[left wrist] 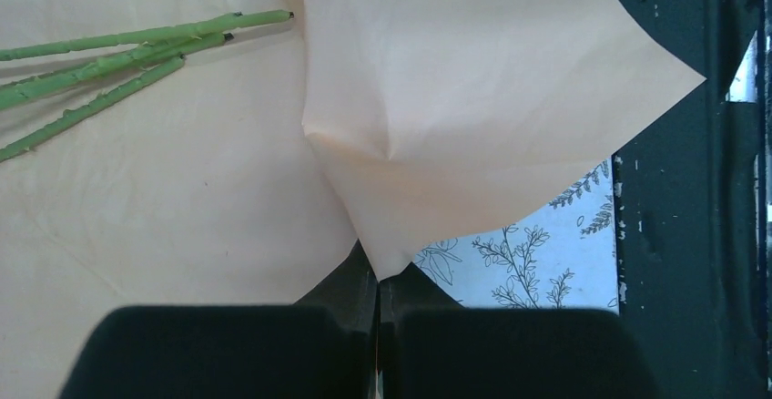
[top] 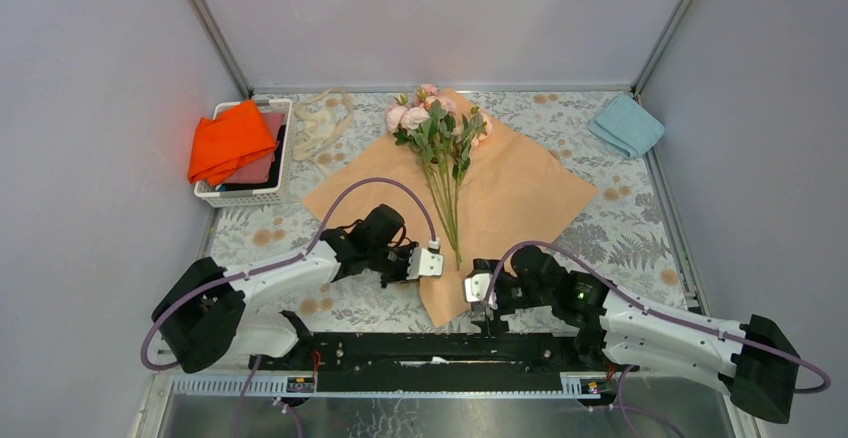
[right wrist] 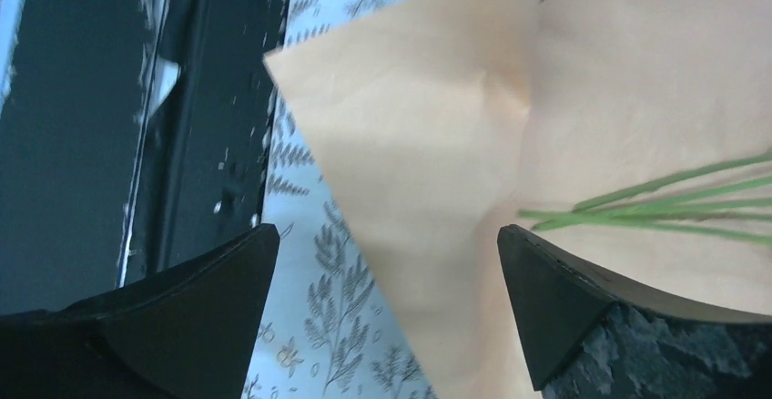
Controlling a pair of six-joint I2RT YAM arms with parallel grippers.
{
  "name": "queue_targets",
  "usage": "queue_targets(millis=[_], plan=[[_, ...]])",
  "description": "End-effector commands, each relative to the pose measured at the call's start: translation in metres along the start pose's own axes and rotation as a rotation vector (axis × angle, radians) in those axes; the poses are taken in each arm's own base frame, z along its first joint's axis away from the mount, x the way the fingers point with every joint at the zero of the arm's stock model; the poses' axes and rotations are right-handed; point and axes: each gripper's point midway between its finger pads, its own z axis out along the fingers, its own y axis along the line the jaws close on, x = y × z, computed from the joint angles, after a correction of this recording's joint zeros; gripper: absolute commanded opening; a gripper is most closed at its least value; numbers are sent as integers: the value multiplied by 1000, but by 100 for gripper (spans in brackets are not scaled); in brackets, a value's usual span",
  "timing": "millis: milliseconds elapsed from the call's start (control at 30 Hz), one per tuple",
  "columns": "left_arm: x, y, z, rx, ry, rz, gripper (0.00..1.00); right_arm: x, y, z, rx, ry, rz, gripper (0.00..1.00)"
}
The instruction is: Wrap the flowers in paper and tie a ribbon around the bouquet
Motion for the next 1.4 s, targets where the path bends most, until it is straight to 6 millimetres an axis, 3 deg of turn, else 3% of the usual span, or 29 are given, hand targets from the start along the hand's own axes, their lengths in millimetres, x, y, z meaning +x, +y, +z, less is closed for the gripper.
queue_targets(millis=[0,67,167,400,467,533,633,733,967,1000,1067,1100,1167,1367], plan=[[-10,-3,-3,47,-25,-39,0,24,-2,9,20,55,-26,100],[-10,-2,-6,41,-30,-39,0,34,-20,12,103,105,-66,100],[-12,0,-10,28,-44,-33,0,54,-29,15,143,171,-148,100],[-10,-5,-9,38,-63,-16,0,48,-49,12,278,116,-197,98],[-11,-5,-9,44,-66,-12,0,44,-50,13,291,88,-203,89],[-13,-5,-11,46,-66,-7,0,42,-49,14,285,71,-195,72],[-11,-5,-12,44,-56,-4,0,36,-44,17,258,45,-156,55],[-5,-4,-13,35,-42,-4,0,32,-41,15,242,35,-139,45],[7,5,-15,-9,15,21,0,28,-41,9,260,26,-92,37],[7,6,-15,-16,22,25,6,30,-41,11,254,36,-84,35],[6,10,-15,-27,24,26,41,33,-41,14,250,54,-54,30],[4,10,-15,-26,20,24,53,32,-44,15,257,60,-33,28],[-2,12,-16,-24,2,31,68,33,-47,18,253,84,4,26],[-27,7,-14,14,-55,60,80,30,-40,20,183,89,89,20]])
